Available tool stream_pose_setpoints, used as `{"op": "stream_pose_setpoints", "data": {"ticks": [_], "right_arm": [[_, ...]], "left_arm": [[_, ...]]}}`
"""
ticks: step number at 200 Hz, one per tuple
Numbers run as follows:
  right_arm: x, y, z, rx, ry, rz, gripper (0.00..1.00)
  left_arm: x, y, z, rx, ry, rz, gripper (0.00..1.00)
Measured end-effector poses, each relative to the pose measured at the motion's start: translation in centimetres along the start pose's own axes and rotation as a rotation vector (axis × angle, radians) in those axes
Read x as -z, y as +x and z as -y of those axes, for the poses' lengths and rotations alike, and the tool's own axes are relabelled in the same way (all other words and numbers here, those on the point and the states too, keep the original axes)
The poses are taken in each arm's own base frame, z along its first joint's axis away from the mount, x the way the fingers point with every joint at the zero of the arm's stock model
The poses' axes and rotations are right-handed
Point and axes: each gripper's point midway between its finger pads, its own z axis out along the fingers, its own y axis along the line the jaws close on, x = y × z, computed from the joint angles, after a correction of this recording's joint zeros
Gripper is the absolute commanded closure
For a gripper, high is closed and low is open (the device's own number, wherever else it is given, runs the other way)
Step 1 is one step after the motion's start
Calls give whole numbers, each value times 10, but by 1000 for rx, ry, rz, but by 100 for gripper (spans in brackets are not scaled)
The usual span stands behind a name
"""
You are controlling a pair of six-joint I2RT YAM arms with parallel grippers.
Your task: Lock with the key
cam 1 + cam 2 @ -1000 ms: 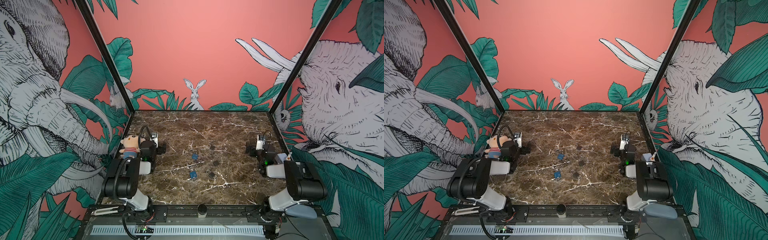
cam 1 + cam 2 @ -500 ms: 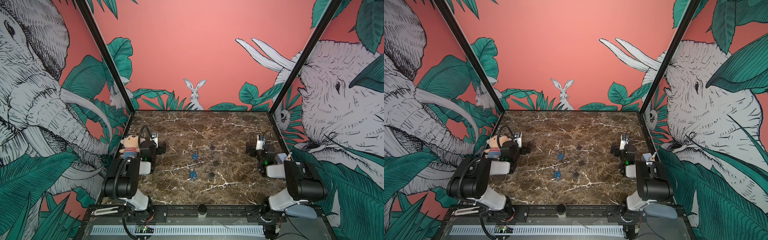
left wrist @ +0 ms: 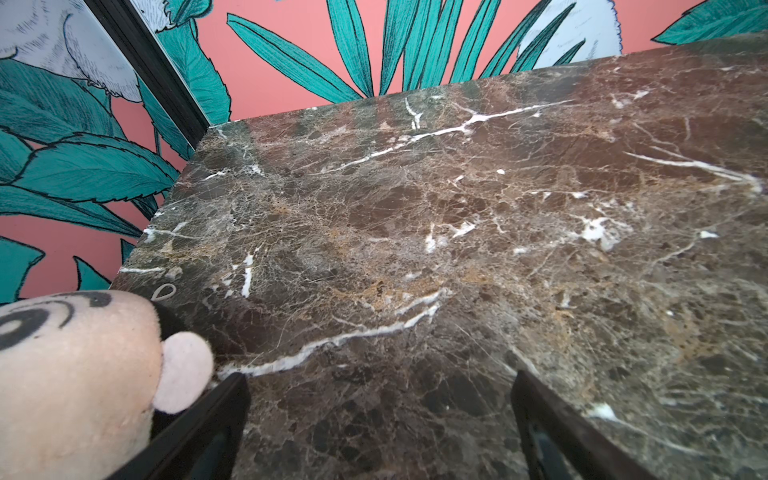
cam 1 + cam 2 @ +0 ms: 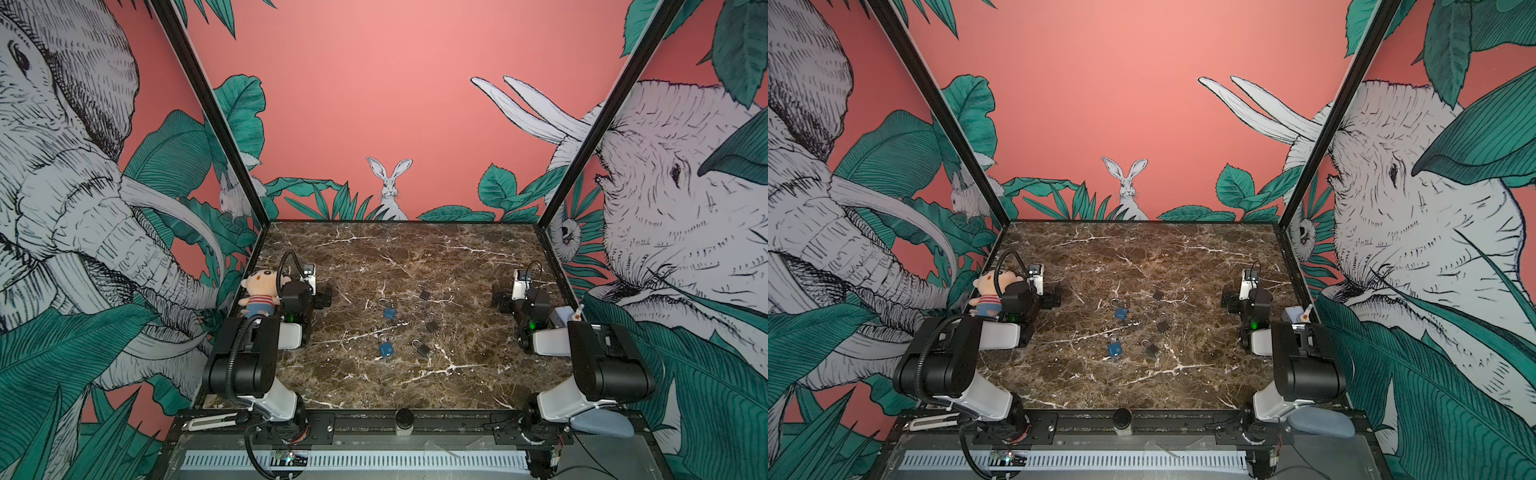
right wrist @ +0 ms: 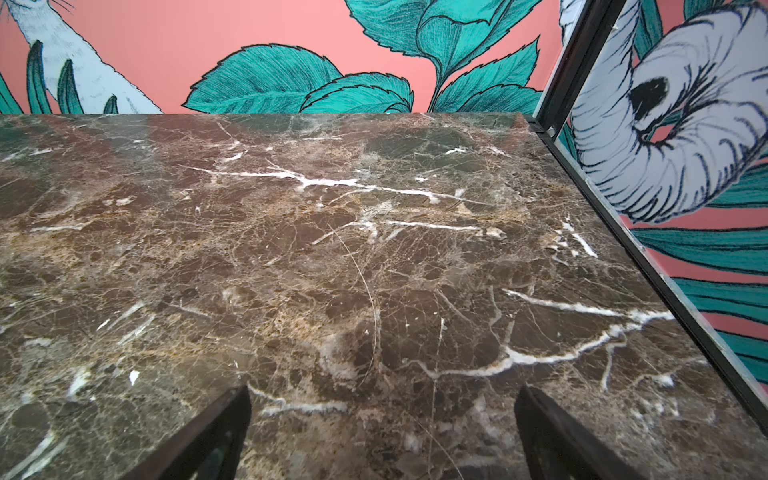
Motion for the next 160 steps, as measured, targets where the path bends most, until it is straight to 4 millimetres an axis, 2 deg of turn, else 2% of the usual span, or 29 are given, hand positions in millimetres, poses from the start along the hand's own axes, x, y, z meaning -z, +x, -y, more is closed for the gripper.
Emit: {"op": "stream_pose_setpoints", "data": {"ticks": [11,19,26,35,42,57,71,85,102,111,121,138,149,160], "right_arm": [[0,1,0,2,1,-4,1],[0,1,0,4,3,-5,1],[0,1,0,5,4,-6,1],[0,1,-1,6,4,-6,2],[0,1,-1,9,5,-8,3],[3,0,-3,19,16,-18,6],[13,-13,-6,44,39,-15,9],[24,-43,-12,55,52,18,13],[39,-93,-23,48,45,78,15],[47,-116,-30,41,36,106,17],[53,-130,-40,41,17,106,19],[58,-132,-63,56,-30,49,21],[59,-118,-85,82,-77,-16,23],[60,-95,-108,111,-130,-98,25]], "left_arm": [[0,0,0,0,0,0,2],[0,0,0,2,0,0,10],[0,0,0,0,0,0,19],[0,0,0,6,-3,2,43],[1,0,-3,5,-17,-3,50],[7,-1,-12,22,-65,-45,50],[18,-24,-23,48,-110,-22,50],[29,-59,-31,80,-129,37,50],[37,-102,-37,136,-126,86,53],[39,-117,-37,162,-110,95,53],[41,-126,-32,199,-83,88,55],[43,-120,-19,247,-31,29,56],[45,-107,-6,268,6,-32,56],[48,-94,8,273,39,-95,56]]}}
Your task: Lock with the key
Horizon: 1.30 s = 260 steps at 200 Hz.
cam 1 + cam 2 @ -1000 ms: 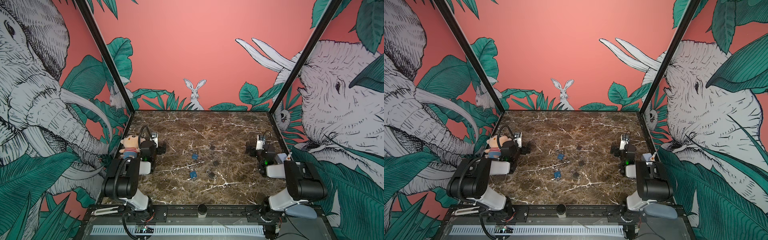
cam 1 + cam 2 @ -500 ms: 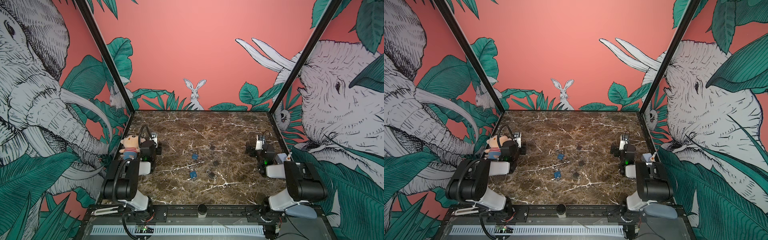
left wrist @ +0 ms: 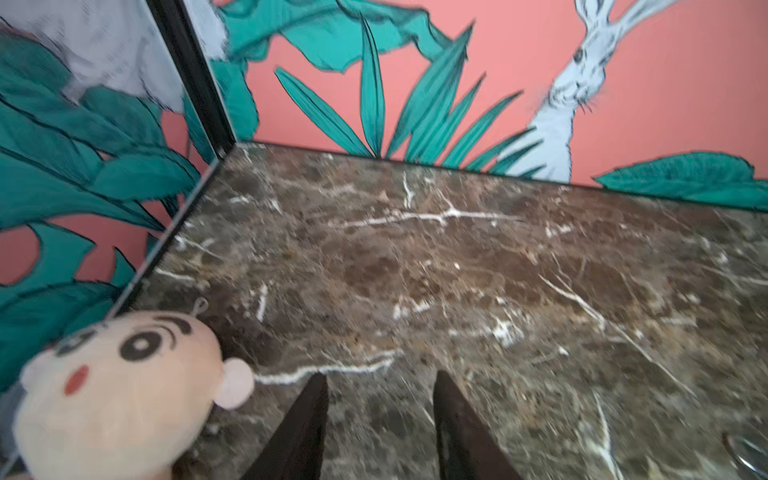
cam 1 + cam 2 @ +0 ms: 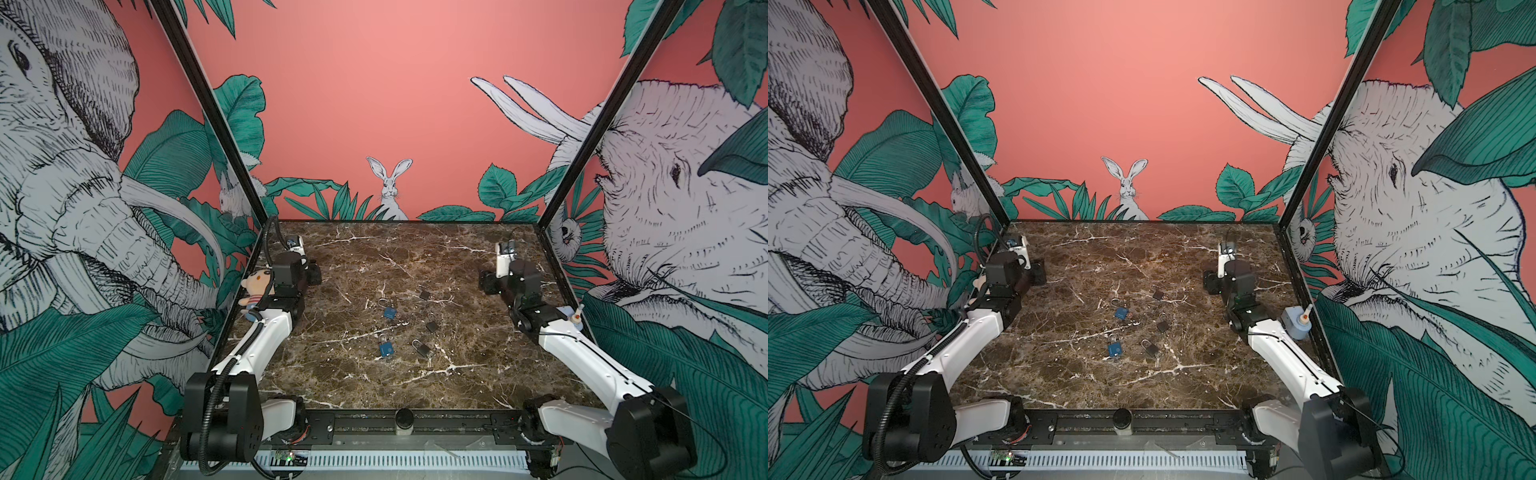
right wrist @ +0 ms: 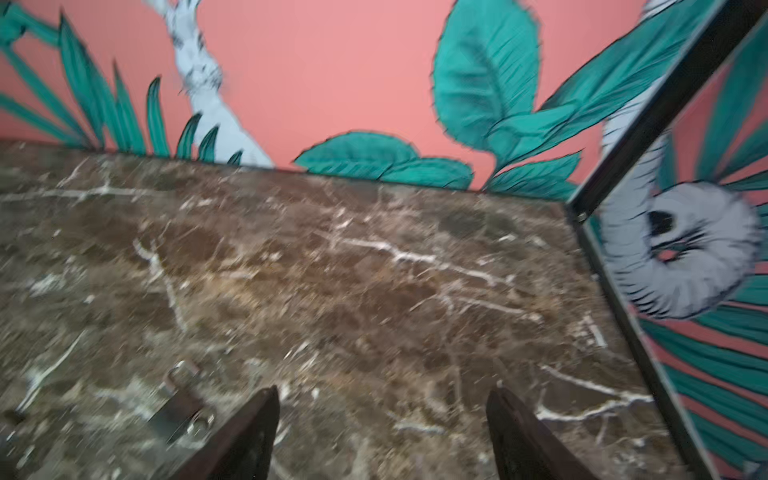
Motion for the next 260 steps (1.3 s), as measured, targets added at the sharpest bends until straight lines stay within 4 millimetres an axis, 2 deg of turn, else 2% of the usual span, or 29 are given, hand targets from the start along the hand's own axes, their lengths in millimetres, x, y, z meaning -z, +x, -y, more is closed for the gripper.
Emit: {"op": "stream_pose_setpoints", "data": {"ticks": [16,30,55,93,120,152,187,212,260], "right_arm": [[-3,31,-31,39,-69,-115,28],[-3,55,-51,71,-111,-196,29],[-2,89,-80,131,-165,-310,31],[1,128,-106,196,-216,-429,37],[3,137,-116,202,-252,-465,39],[-1,134,-133,204,-299,-476,39],[-4,140,-153,227,-346,-503,44],[-6,147,-157,237,-352,-525,45],[-10,155,-161,248,-357,-550,54]], "left_arm": [[6,20,16,-14,33,-84,56],[14,30,28,-21,65,-129,56],[30,31,38,-13,112,-147,56],[44,29,50,16,186,-152,57],[47,33,60,30,230,-170,58],[48,36,66,33,259,-183,58],[49,38,70,31,273,-187,59],[49,38,70,31,274,-188,60],[49,38,70,30,274,-188,60]]}}
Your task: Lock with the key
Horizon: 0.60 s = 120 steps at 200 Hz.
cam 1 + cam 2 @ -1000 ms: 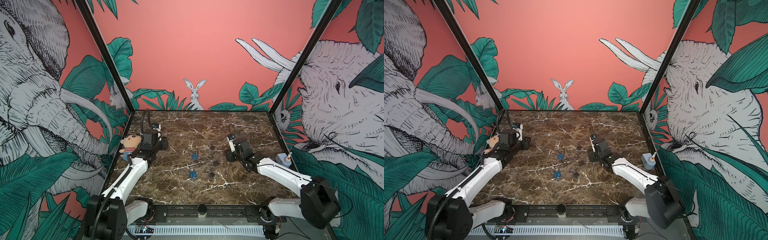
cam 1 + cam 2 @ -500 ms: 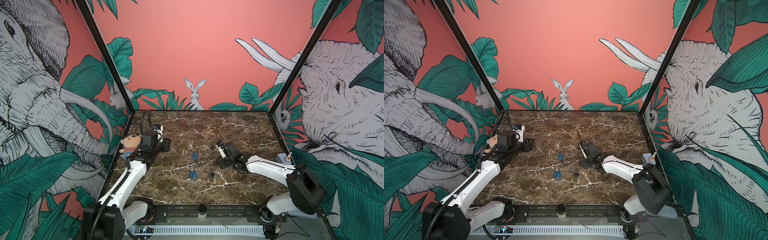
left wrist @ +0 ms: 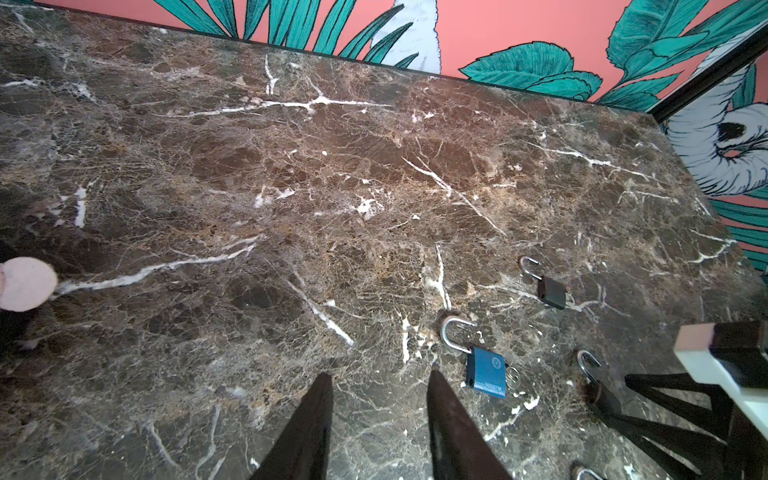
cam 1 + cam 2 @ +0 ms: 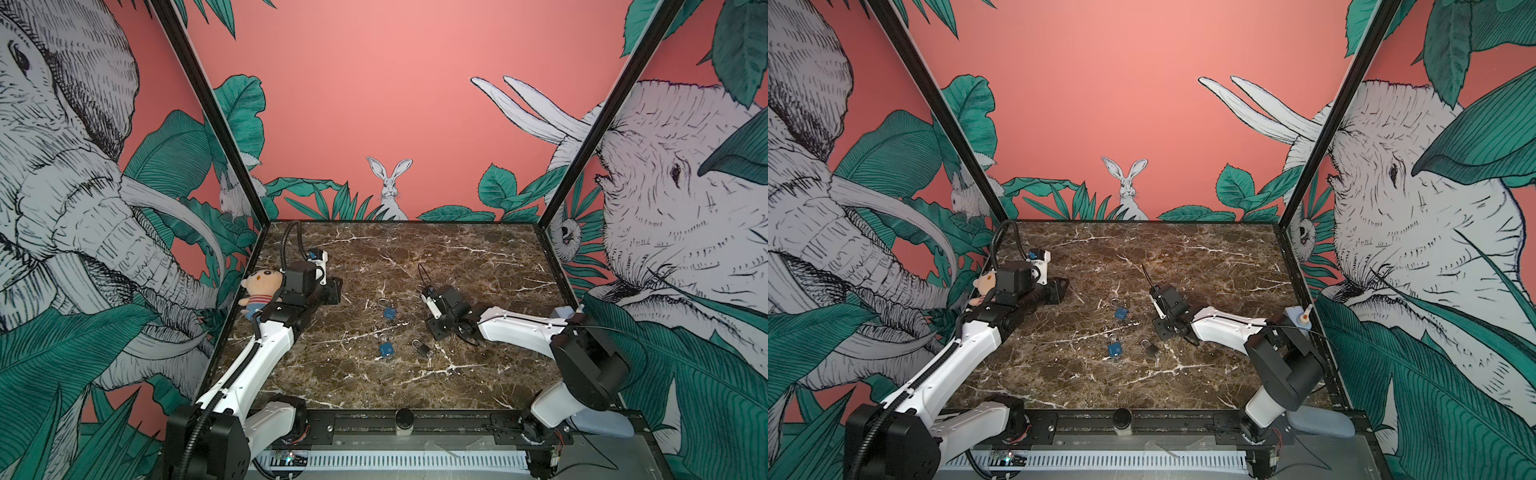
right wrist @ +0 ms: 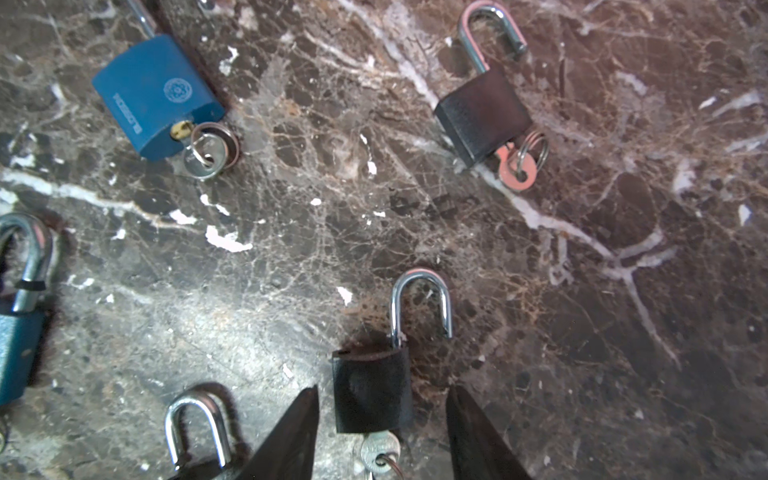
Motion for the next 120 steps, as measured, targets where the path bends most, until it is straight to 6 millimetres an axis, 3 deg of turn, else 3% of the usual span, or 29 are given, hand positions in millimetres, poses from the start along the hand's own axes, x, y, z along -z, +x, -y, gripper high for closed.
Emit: {"op": "stream_pose_setpoints", "data": {"ticks": [49,120], "right_arm": [[-12,13,-2,10,2,-53,56],[-15,12,-3,15,2,-56,60]], "left_arm": [[0,2,0,1,-2,-7,61],[-2,3,-1,2,-4,-13,62]]}}
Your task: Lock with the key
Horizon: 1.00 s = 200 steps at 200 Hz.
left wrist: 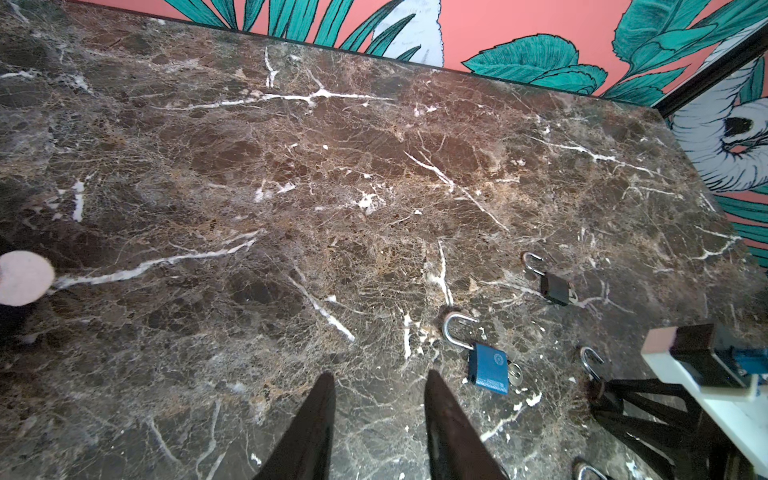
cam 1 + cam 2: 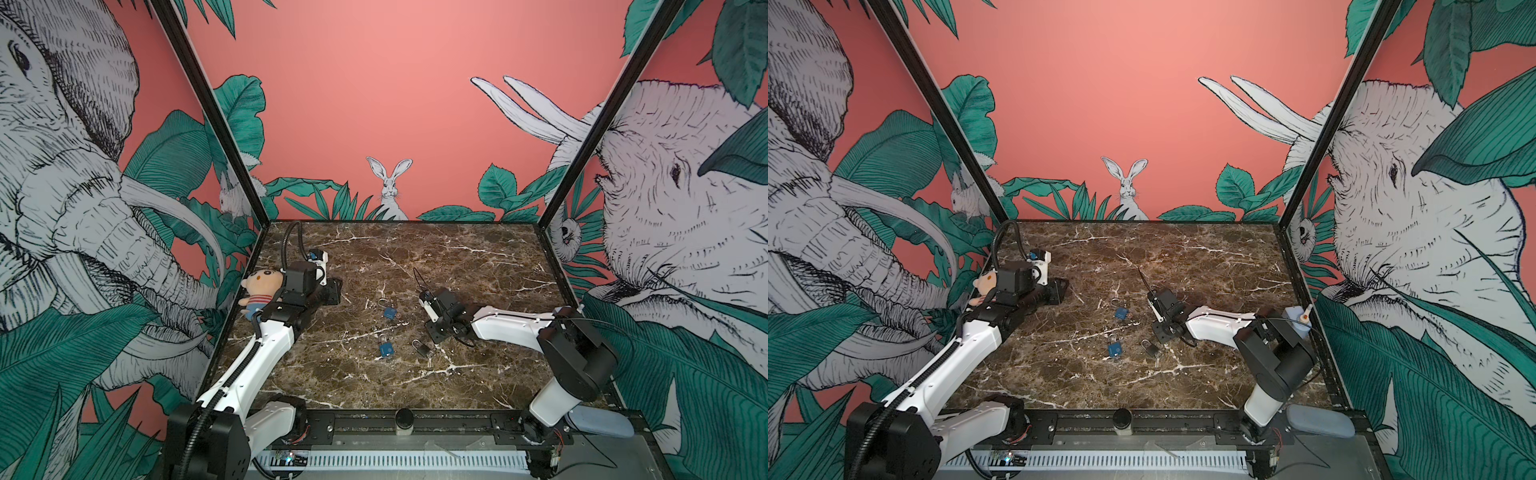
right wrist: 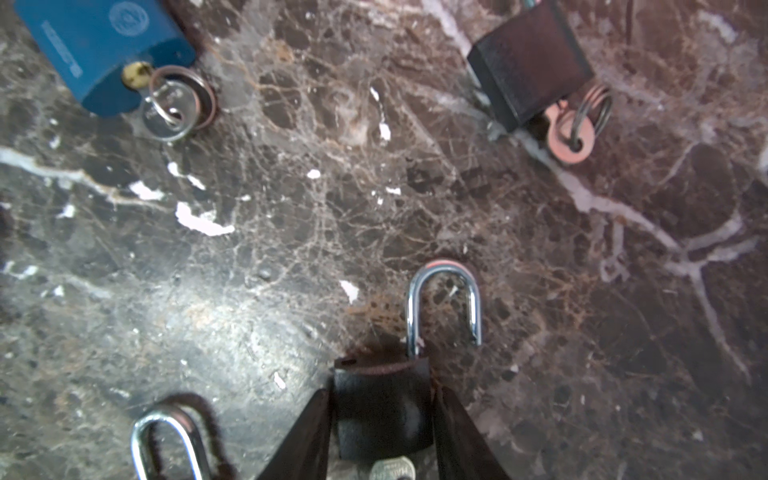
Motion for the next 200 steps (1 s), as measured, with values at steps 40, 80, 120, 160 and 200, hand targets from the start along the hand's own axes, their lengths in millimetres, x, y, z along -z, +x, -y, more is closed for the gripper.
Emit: {"op": "stream_pose_setpoints", "data": {"ticks": [40,80,120,160,200], "right_arm": [[-1,-2,-1,3,0,0,70],[-1,-5,0,10,10,2,81],[3,-4,2,24,27,-1,83],[41,-26,3,42,33,74,84],[82,-61,4,62,35,192,85]], "left_arm": [[0,0,0,0,0,-2,63],[0,2,-1,-2,-2,-8,63],[-1,6,-1,-11,-4,-27,66],[-5,11,16,-60,30,-72,67],[-12,26,48,-97,101,-121,67]]}}
